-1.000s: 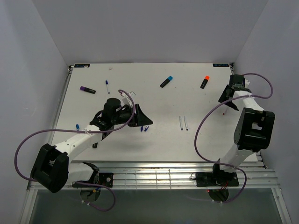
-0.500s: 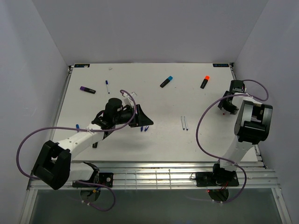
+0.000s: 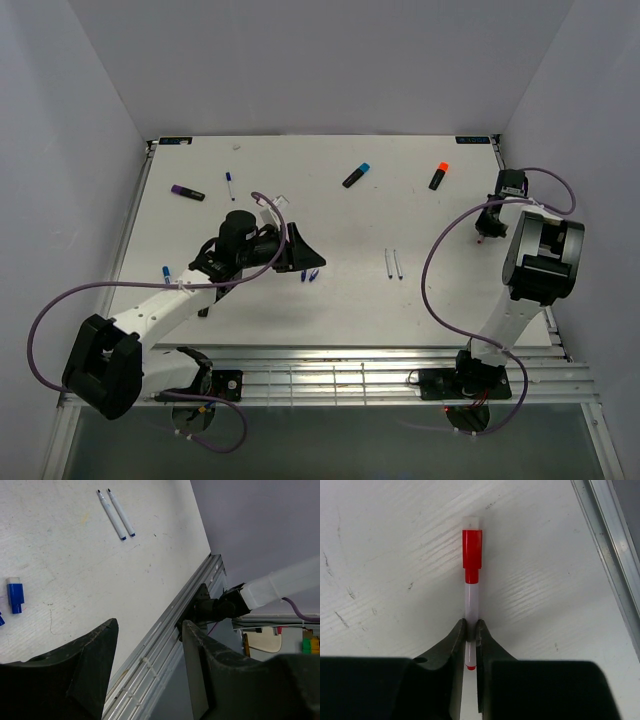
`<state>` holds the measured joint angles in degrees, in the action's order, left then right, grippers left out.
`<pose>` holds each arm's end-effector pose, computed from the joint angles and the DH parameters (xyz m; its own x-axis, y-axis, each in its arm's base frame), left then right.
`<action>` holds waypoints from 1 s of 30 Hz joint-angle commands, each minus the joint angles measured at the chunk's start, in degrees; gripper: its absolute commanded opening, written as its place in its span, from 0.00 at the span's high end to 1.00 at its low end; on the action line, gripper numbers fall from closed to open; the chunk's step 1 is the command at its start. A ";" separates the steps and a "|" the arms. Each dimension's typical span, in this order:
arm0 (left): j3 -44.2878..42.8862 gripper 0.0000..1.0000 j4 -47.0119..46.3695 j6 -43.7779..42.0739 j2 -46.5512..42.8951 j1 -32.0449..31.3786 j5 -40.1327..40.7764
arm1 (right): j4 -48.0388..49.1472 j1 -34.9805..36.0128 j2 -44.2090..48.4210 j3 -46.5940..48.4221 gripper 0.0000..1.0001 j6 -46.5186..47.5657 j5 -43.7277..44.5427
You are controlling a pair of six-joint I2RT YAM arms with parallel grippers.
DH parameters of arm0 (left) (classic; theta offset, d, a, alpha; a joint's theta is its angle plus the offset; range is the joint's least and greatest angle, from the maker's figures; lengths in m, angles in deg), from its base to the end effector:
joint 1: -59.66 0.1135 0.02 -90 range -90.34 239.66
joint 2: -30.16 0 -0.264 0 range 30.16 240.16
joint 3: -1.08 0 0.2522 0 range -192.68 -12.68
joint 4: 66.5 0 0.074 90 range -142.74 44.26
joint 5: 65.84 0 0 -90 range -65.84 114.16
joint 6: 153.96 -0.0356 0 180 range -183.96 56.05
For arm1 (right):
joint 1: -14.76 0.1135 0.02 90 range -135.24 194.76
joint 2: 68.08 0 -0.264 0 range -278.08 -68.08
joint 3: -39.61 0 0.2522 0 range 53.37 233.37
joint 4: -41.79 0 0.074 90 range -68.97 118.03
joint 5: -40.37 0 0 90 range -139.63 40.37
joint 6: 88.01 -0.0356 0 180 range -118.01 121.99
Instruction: Open the pen caps
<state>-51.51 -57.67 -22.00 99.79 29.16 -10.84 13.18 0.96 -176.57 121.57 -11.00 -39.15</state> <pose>0.2154 -0.1506 0.2421 -0.8549 -0.1321 -0.5018 0.3885 0.4781 -0.7877 0.3788 -0.0997 0.1618 -0.7011 0.3998 -0.5905 0.5061 0.8623 -0.0170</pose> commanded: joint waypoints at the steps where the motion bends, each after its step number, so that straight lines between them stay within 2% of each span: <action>1: -1.60 0.35 3.17 -0.91 -2.65 -0.26 1.60 | -2.73 1.49 -3.14 -0.53 0.90 0.34 -2.31; 4: -1.95 0.35 3.61 -0.38 -2.92 -0.26 1.78 | -3.34 4.74 -0.51 -0.09 0.92 0.95 -1.17; 9: -2.39 0.34 4.23 1.46 -2.92 -0.26 2.22 | -3.87 12.55 10.12 -2.45 0.92 -0.18 -2.56; 15: -1.95 0.32 2.56 5.14 -1.69 -0.26 3.97 | -1.15 24.76 26.73 -13.61 0.92 -2.38 -15.74; 17: -1.60 0.31 -0.67 6.99 -0.20 -0.26 3.02 | 0.96 28.02 32.01 -17.83 0.92 -4.31 -21.26; 20: -1.69 0.32 -2.71 10.07 1.91 -0.26 1.52 | 4.03 34.79 37.97 -22.57 0.92 -6.95 -24.00; 24: -1.77 0.31 -3.07 12.19 1.22 -1.14 3.97 | 6.14 43.22 41.95 -25.31 0.92 -9.59 -26.20; 30: -3.62 0.30 -3.16 12.45 2.36 -2.54 6.70 | 7.38 51.76 43.53 -25.40 0.92 -12.22 -25.60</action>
<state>-52.42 -59.16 -10.37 102.15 27.59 -6.19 16.83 49.94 -135.04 96.18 -20.66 -63.52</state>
